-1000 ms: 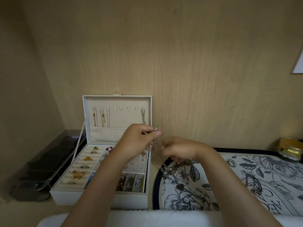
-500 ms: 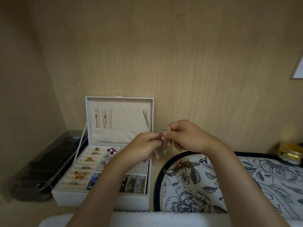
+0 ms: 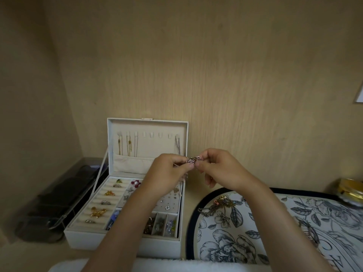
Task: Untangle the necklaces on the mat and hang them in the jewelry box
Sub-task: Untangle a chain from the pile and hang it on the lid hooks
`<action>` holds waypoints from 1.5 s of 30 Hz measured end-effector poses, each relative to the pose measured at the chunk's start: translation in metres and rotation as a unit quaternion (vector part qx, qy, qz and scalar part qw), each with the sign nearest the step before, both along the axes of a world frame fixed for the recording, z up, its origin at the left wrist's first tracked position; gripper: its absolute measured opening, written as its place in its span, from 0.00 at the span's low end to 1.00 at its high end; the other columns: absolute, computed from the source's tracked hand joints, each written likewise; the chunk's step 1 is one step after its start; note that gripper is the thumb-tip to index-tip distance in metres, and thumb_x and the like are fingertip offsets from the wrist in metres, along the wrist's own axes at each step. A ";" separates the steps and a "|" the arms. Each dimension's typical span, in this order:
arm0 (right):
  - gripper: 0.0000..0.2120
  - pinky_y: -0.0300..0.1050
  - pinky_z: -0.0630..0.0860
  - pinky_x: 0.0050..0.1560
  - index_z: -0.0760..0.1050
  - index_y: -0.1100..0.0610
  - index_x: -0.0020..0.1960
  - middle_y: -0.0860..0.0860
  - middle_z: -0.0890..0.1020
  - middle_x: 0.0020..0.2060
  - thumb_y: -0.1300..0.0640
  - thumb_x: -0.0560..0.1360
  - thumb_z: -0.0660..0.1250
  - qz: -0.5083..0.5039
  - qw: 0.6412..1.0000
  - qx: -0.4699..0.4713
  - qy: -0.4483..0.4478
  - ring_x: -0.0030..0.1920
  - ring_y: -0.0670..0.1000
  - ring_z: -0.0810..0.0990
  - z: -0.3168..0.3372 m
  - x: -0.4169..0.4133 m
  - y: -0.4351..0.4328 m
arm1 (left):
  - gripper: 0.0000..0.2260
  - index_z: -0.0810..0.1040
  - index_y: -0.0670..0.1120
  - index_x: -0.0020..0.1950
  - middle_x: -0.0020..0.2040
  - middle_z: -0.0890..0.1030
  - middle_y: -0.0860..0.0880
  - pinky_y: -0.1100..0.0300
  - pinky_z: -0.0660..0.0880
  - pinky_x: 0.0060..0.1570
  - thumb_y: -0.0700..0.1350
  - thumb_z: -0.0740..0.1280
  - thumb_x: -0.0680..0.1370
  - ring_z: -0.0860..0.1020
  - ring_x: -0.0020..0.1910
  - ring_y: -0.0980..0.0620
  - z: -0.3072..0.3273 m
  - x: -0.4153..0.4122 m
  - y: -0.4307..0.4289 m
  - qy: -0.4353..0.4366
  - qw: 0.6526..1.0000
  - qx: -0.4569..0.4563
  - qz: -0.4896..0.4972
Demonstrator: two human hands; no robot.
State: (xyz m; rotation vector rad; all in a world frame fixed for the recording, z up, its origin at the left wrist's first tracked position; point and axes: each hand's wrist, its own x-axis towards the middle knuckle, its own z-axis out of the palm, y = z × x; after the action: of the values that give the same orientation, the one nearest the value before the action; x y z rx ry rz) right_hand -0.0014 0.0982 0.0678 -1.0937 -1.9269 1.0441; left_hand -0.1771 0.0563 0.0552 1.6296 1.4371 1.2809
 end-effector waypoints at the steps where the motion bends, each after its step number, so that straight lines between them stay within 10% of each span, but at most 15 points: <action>1: 0.12 0.45 0.78 0.33 0.78 0.59 0.57 0.55 0.79 0.40 0.58 0.75 0.74 0.017 1.000 -0.011 0.007 0.31 0.48 0.80 -0.001 -0.001 -0.001 | 0.04 0.86 0.48 0.47 0.40 0.85 0.46 0.52 0.83 0.44 0.42 0.72 0.77 0.85 0.40 0.45 0.002 -0.001 0.000 -0.025 1.000 -0.004 0.003; 5: 0.29 0.39 0.77 0.39 0.77 0.50 0.65 0.51 0.83 0.43 0.56 0.66 0.82 0.010 0.999 0.045 0.005 0.38 0.43 0.82 -0.009 -0.018 -0.004 | 0.04 0.86 0.45 0.48 0.41 0.87 0.46 0.58 0.83 0.43 0.41 0.74 0.75 0.86 0.41 0.48 0.008 -0.002 -0.005 -0.098 0.995 -0.020 0.011; 11: 0.12 0.36 0.76 0.34 0.85 0.52 0.54 0.49 0.85 0.40 0.58 0.71 0.77 -0.087 0.989 0.112 0.043 0.36 0.45 0.83 -0.019 -0.033 -0.003 | 0.08 0.85 0.47 0.51 0.42 0.87 0.45 0.52 0.82 0.52 0.49 0.71 0.77 0.86 0.44 0.49 0.010 -0.020 -0.007 -0.107 0.992 -0.066 -0.024; 17: 0.07 0.36 0.76 0.33 0.85 0.52 0.47 0.51 0.85 0.34 0.63 0.73 0.75 -0.109 0.981 0.100 0.126 0.28 0.44 0.80 -0.012 -0.044 -0.003 | 0.07 0.85 0.54 0.48 0.44 0.83 0.53 0.60 0.75 0.47 0.52 0.67 0.79 0.80 0.44 0.57 0.005 -0.036 -0.001 0.111 0.990 0.031 0.078; 23: 0.09 0.37 0.77 0.35 0.84 0.50 0.45 0.50 0.84 0.34 0.64 0.73 0.74 -0.126 0.971 0.155 0.131 0.28 0.45 0.79 0.005 -0.061 0.011 | 0.16 0.77 0.47 0.67 0.61 0.76 0.51 0.59 0.67 0.65 0.47 0.64 0.80 0.70 0.62 0.54 -0.007 -0.050 0.008 0.287 0.945 0.109 0.112; 28: 0.08 0.27 0.73 0.41 0.85 0.52 0.52 0.42 0.83 0.40 0.60 0.73 0.75 -0.123 0.962 0.243 0.021 0.35 0.34 0.78 0.010 -0.073 0.023 | 0.18 0.74 0.50 0.70 0.63 0.74 0.51 0.55 0.64 0.66 0.49 0.61 0.81 0.68 0.63 0.51 -0.017 -0.050 0.010 0.377 0.910 0.110 0.131; 32: 0.12 0.44 0.79 0.53 0.84 0.53 0.58 0.48 0.86 0.50 0.59 0.74 0.74 -0.106 0.933 0.331 -0.091 0.48 0.46 0.83 0.007 -0.079 0.031 | 0.16 0.74 0.54 0.68 0.59 0.73 0.52 0.56 0.58 0.63 0.51 0.60 0.80 0.66 0.60 0.50 -0.020 -0.049 0.009 0.424 0.885 0.119 0.152; 40: 0.04 0.43 0.76 0.31 0.83 0.52 0.42 0.47 0.82 0.37 0.59 0.69 0.75 -0.102 0.835 0.460 -0.285 0.34 0.51 0.80 0.003 -0.081 0.035 | 0.10 0.76 0.53 0.59 0.56 0.75 0.54 0.58 0.55 0.64 0.51 0.61 0.79 0.69 0.59 0.53 -0.022 -0.051 0.014 0.408 0.890 0.129 0.155; 45: 0.09 0.45 0.77 0.36 0.83 0.48 0.50 0.47 0.81 0.44 0.59 0.75 0.68 -0.048 0.804 0.443 -0.394 0.42 0.51 0.81 0.001 -0.077 0.033 | 0.13 0.77 0.54 0.61 0.55 0.76 0.54 0.56 0.55 0.65 0.52 0.61 0.79 0.70 0.58 0.52 -0.022 -0.053 0.016 0.417 0.885 0.128 0.164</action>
State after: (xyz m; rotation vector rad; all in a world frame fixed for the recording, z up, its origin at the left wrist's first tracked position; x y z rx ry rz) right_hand -0.0784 0.1309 0.0690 -1.0717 -2.4948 -0.5268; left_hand -0.2302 0.0721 0.0328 2.3624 2.1938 0.9889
